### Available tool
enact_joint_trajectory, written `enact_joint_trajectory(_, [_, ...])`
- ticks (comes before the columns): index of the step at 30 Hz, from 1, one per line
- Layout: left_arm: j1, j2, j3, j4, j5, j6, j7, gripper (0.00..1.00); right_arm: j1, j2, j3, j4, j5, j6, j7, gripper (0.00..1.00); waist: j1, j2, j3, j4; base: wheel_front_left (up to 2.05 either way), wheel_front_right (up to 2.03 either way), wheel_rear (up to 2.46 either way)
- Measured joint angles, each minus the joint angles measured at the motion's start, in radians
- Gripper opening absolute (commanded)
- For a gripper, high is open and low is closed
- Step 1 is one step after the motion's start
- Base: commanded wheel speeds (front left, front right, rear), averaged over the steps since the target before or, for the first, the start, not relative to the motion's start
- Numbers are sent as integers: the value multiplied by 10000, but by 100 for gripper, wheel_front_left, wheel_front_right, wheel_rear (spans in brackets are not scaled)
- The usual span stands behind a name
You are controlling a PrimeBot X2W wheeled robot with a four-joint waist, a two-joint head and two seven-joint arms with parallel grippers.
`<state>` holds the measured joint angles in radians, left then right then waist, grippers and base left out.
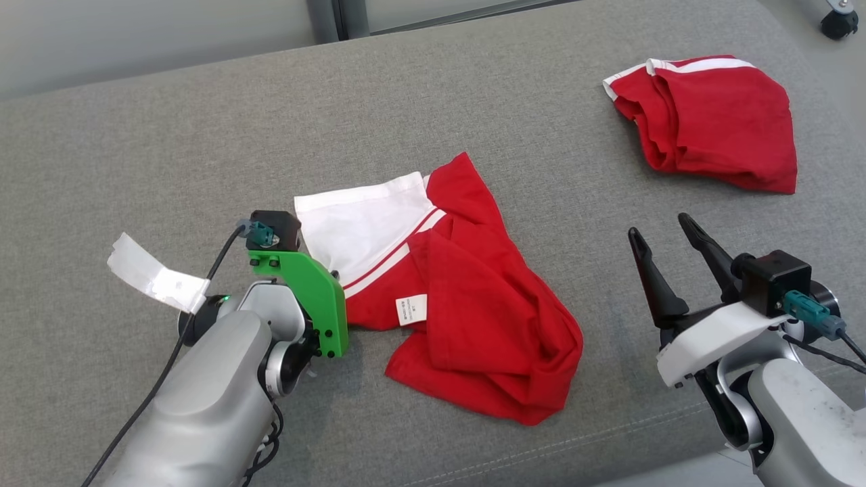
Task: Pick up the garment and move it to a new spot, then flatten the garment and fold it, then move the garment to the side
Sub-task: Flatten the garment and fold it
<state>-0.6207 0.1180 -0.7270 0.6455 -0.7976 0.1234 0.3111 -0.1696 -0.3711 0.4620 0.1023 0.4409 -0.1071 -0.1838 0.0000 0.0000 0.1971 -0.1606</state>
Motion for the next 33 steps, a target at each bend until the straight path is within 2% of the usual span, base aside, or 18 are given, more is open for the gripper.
enact_joint_trajectory(4, [-8, -27, -4, 69, 2, 0, -52, 9, 2, 2, 31, 8, 0, 0, 4, 100, 0, 0, -35, -15, 0, 0, 0])
enact_joint_trajectory(6, [-43, -52, -8, 96, 2, 0, -59, 0, 8, 2, 35, 10, 0, 0, 13, 100, 0, 0, -36, -18, 0, 0, 0])
enact_joint_trajectory(17, [-551, -182, 182, -86, 0, -77, -581, 0, 78, 2, 27, 10, 0, -2, 13, 100, 0, 0, -58, 31, 0, 0, 0])
enact_joint_trajectory(33, [-2483, -385, 878, -1264, 132, -90, -1758, 0, 105, 94, 40, 33, 0, -4, 13, 100, 0, 0, -146, -10, 0, 0, 0])
